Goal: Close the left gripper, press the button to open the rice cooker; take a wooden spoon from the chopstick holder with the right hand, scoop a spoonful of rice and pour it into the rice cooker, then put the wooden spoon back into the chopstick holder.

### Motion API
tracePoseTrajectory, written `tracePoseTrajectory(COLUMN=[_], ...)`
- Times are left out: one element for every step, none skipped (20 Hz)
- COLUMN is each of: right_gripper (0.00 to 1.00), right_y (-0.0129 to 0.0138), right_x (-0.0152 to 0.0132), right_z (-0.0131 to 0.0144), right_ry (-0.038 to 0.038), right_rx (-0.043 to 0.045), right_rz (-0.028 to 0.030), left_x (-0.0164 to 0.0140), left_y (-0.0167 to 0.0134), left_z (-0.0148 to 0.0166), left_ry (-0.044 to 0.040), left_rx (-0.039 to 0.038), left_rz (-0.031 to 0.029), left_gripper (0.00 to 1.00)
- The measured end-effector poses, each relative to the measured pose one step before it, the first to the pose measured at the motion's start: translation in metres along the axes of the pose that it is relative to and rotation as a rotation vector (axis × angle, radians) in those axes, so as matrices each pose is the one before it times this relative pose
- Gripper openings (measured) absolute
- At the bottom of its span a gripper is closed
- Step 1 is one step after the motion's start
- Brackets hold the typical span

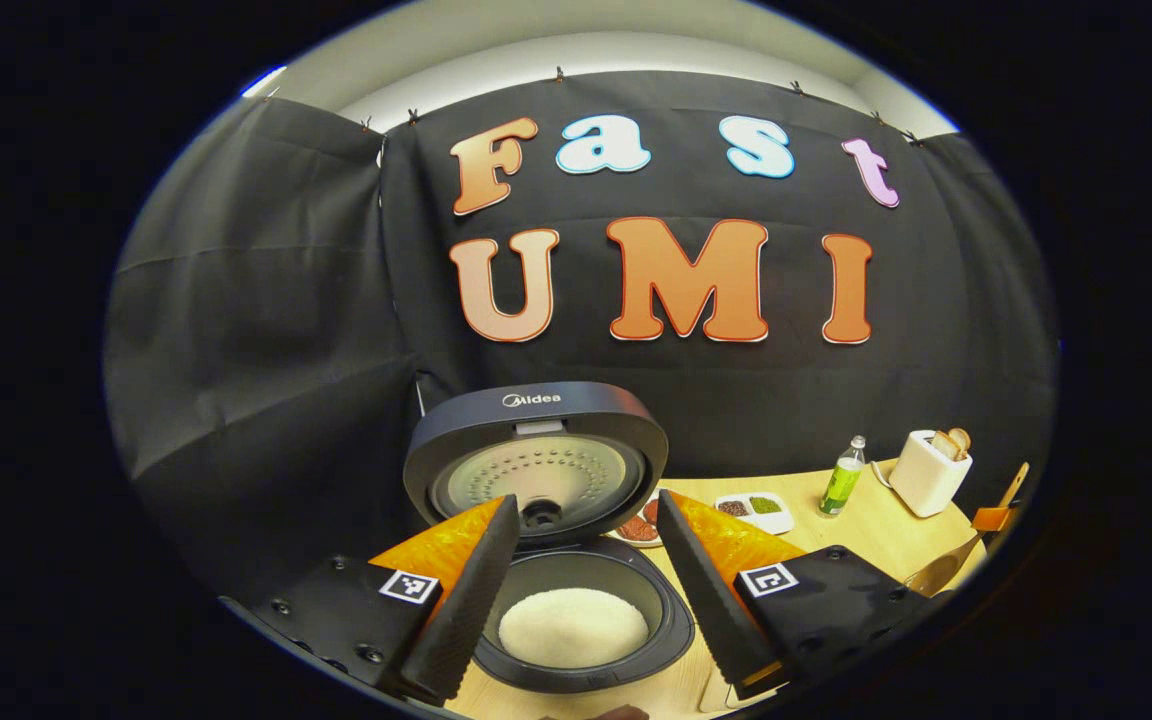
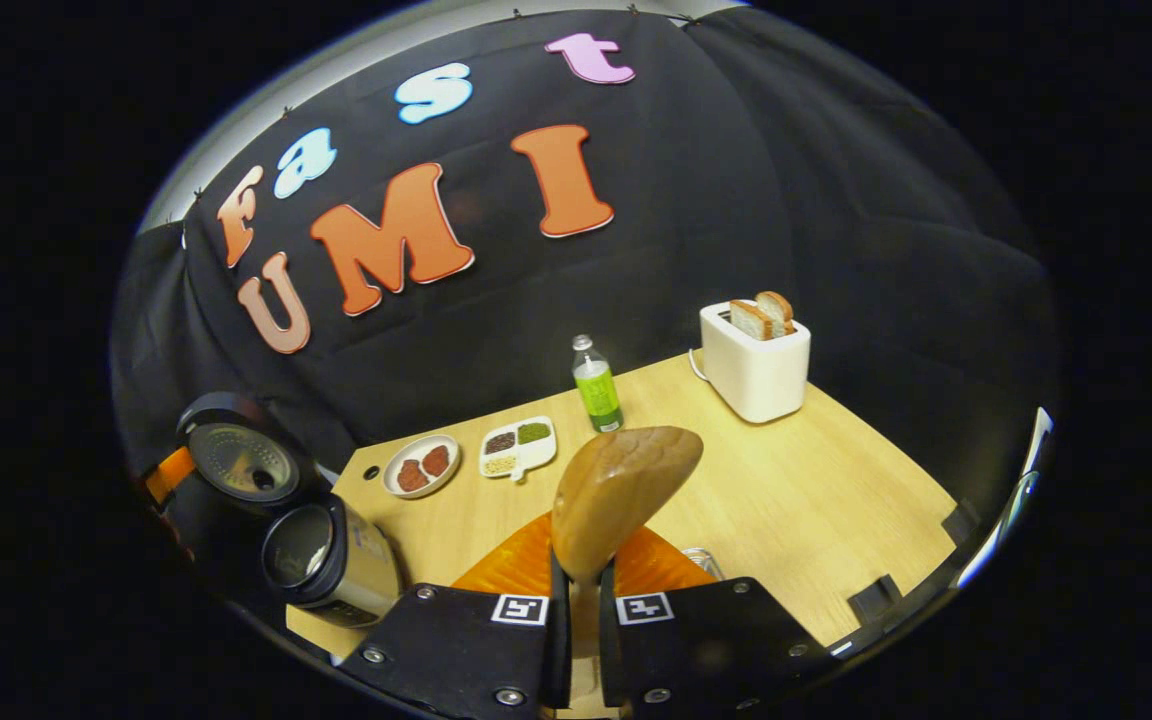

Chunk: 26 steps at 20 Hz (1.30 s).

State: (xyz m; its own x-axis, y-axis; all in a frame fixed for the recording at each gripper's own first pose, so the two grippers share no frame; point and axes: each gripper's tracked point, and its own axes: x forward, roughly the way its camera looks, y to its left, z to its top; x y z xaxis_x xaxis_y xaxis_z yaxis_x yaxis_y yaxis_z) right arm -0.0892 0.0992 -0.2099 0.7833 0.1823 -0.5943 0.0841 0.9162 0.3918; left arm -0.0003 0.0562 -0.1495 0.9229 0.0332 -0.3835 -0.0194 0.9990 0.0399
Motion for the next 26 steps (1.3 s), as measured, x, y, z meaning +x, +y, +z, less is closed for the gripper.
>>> tracePoseTrajectory(right_gripper=[0.11, 0.11, 0.09, 0.09, 0.09, 0.08, 0.08, 0.08, 0.08, 0.08, 0.08, 0.08, 0.08, 0.08, 0.08, 0.08, 0.08, 0.07, 0.08, 0.08, 0.08, 0.08, 0.07, 0.07, 0.07, 0.07], right_y=[0.01519, 0.01203, 0.01079, 0.0106, 0.0085, 0.00549, 0.0031, 0.00123, 0.00268, 0.00172, 0.00143, 0.00314, 0.00321, 0.00166, 0.00166, -0.00063, 0.00098, 0.00036, 0.00174, 0.00239, 0.00088, 0.0025, 0.00351, 0.00055, 0.00189, 0.00281], right_x=[-0.0016, -0.00065, -0.00009, 0.00118, 0.00325, 0.00182, 0.00461, 0.00424, 0.00428, 0.00223, 0.00464, 0.00359, 0.00348, 0.0046, 0.00229, 0.00222, 0.00289, 0.00086, 0.00096, 0.00119, 0.0012, 0.0009, 0.00105, -0.0006, -0.00031, -0.0021], right_z=[-0.00665, -0.00622, -0.00802, -0.00906, -0.00892, -0.00855, -0.01153, -0.0097, -0.00459, -0.00341, -0.00417, -0.00465, -0.00373, -0.00395, -0.0032, -0.00395, -0.0041, -0.00666, -0.00714, -0.00775, -0.00745, -0.00534, -0.00457, 0.0003, -0.0014, -0.00055], right_ry=[-0.00428, -0.0058, 0.00209, 0.00626, 0.00313, 0.00495, 0.01777, 0.0117, -0.00579, -0.003, -0.0071, -0.00438, -0.00763, -0.0066, -0.00896, -0.01153, -0.00292, -0.00262, 0.00745, 0.00814, 0.00288, -0.00107, -0.00224, -0.01457, 0.0037, -0.00757], right_rx=[-0.03184, -0.03745, -0.03373, -0.02682, -0.01377, -0.00818, -0.01313, -0.02085, -0.03517, -0.04989, -0.05511, -0.04935, -0.04033, -0.02936, -0.0236, -0.0216, -0.0193, -0.01198, -0.00451, -0.00002, 0.00103, 0.00159, 0.00659, 0.00729, 0.01845, 0.04784], right_rz=[0.0184, 0.00866, 0.00122, 0.00074, -0.00833, -0.01402, -0.02041, -0.02151, -0.0196, -0.02599, -0.0237, -0.01884, -0.0195, -0.02081, -0.02291, -0.02361, -0.02089, -0.01882, -0.00763, -0.01062, -0.01093, -0.00941, -0.00514, -0.01968, -0.00881, -0.00809], left_x=[0.00194, 0.00059, 0.00076, -0.0011, 0.00055, -0.00061, -0.00441, 0.00057, 0.00085, -0.00084, 0.00041, 0.0001, -0.00006, 0.00062, -0.0012, -0.00141, -0.00141, 0.00009, 0.00029, 0.00018, 0.00204, -0.00073, 0.00175, 0.00081, 0.00101, 0.00063], left_y=[0.00256, 0.0036, 0.00406, 0.00643, 0.00621, 0.00645, 0.00172, 0.00631, 0.00613, 0.00553, 0.00464, 0.00455, 0.00319, 0.00287, 0.00278, 0.00227, 0.00326, 0.00267, 0.00294, 0.00321, 0.003, 0.00283, 0.00136, -0.00125, -0.00129, -0.0014], left_z=[-0.00065, -0.00398, -0.00031, -0.00023, 0.00201, 0.00031, 0.00878, 0.00053, 0.0015, 0.0015, 0.00111, -0.00029, -0.00077, -0.00206, -0.0007, -0.00142, -0.00079, -0.00329, -0.00156, -0.00143, 0.00008, -0.00044, 0.00002, -0.00067, 0.0008, 0.00223], left_ry=[0.00182, 0.00399, -0.00366, -0.00644, -0.01226, -0.00667, -0.00942, -0.00682, -0.00701, -0.00555, -0.00515, -0.00302, -0.00004, 0.00308, 0.00128, 0.00092, 0.00155, 0.00324, 0.00232, 0.00264, 0.00141, 0.00128, 0.00301, 0.00803, 0.0026, -0.00179], left_rx=[0.00008, 0.00776, 0.01145, 0.01411, 0.01468, 0.01292, 0.0092, 0.01054, 0.01098, 0.00987, 0.00608, 0.00251, 0.00005, -0.00246, -0.00421, -0.00308, 0.00133, 0.00408, 0.00673, 0.00796, 0.00602, 0.00388, 0.00183, 0.00054, 0.00031, 0.00613], left_rz=[-0.011, -0.00645, -0.00531, 0.00095, 0.00296, 0.00339, -0.0015, -0.00147, -0.00034, -0.00199, 0.00005, 0.00014, 0.00389, 0.00417, 0.00347, 0.00165, 0.00156, 0.00052, -0.0005, 0.00217, 0.00229, 0.00147, -0.00161, -0.00558, -0.00717, -0.00626], left_gripper=[0.85, 0.85, 0.85, 0.85, 0.85, 0.94, 0.94, 0.94, 0.94, 0.94, 0.94, 0.94, 0.94, 0.94, 0.94, 0.94, 0.94, 0.94, 0.94, 0.94, 0.94, 0.94, 0.94, 0.94, 0.94, 0.94])
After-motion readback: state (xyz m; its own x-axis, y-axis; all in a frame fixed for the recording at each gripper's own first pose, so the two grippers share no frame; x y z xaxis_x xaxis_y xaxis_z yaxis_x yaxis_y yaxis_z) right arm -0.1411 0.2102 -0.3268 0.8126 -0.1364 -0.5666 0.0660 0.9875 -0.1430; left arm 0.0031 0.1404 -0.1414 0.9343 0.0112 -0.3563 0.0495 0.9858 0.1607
